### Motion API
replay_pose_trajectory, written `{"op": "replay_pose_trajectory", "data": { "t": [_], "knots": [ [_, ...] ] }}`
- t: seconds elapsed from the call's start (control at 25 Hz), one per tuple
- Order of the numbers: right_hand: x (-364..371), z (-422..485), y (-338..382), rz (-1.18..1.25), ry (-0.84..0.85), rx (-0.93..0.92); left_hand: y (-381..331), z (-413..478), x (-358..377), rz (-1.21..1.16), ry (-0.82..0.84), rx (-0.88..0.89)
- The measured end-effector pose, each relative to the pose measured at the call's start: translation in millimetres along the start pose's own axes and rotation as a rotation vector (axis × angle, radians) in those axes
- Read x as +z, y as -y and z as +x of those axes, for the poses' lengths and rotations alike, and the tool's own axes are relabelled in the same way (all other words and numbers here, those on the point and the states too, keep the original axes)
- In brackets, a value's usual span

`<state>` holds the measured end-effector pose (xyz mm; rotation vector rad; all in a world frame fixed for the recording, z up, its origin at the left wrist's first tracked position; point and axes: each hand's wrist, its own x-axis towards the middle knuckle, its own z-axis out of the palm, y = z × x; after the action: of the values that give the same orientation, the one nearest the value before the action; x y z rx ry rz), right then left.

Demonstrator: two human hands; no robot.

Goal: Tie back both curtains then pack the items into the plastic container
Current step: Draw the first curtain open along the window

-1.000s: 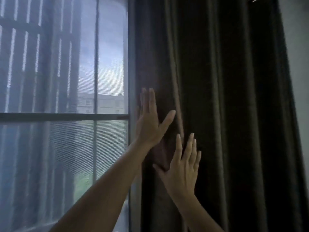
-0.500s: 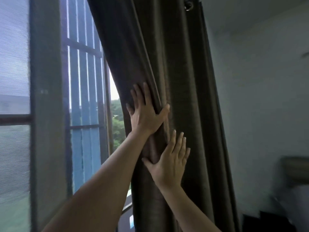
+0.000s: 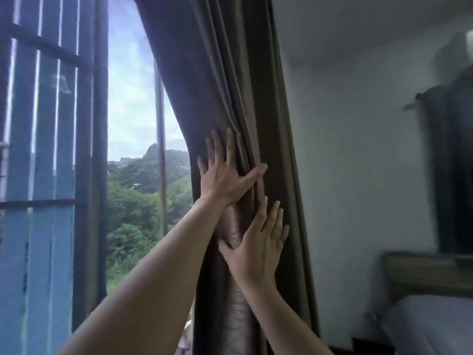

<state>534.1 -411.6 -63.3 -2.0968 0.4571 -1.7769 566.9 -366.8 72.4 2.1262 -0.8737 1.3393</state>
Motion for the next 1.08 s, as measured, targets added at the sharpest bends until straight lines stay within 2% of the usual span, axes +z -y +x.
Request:
{"op": "replay_pose_trajectory", "data": {
  "t": [0.32,0.56,0.72,0.92,1.08],
  "knots": [
    [83.9,88.9,-109.0,-0.009,-0.011,-0.018,-23.9,70.0,137.3,-0.084,-0.055,-0.003],
    [132.2,136.0,-169.9,-0.015,-0.012,-0.005,-30.5,110.5,220.7,-0.092,-0.031,0.005],
    [168.1,163.5,-199.9,0.028,0.015,0.007,-26.2,138.2,269.8,-0.054,-0.010,-0.012],
    [214.6,201.5,-243.5,0.199,0.116,0.010,-25.2,174.7,331.2,-0.051,0.048,0.020],
    [242.7,223.2,-275.4,0.189,0.166,0.032,-22.6,197.1,379.9,-0.061,0.042,0.047]
  ]
}}
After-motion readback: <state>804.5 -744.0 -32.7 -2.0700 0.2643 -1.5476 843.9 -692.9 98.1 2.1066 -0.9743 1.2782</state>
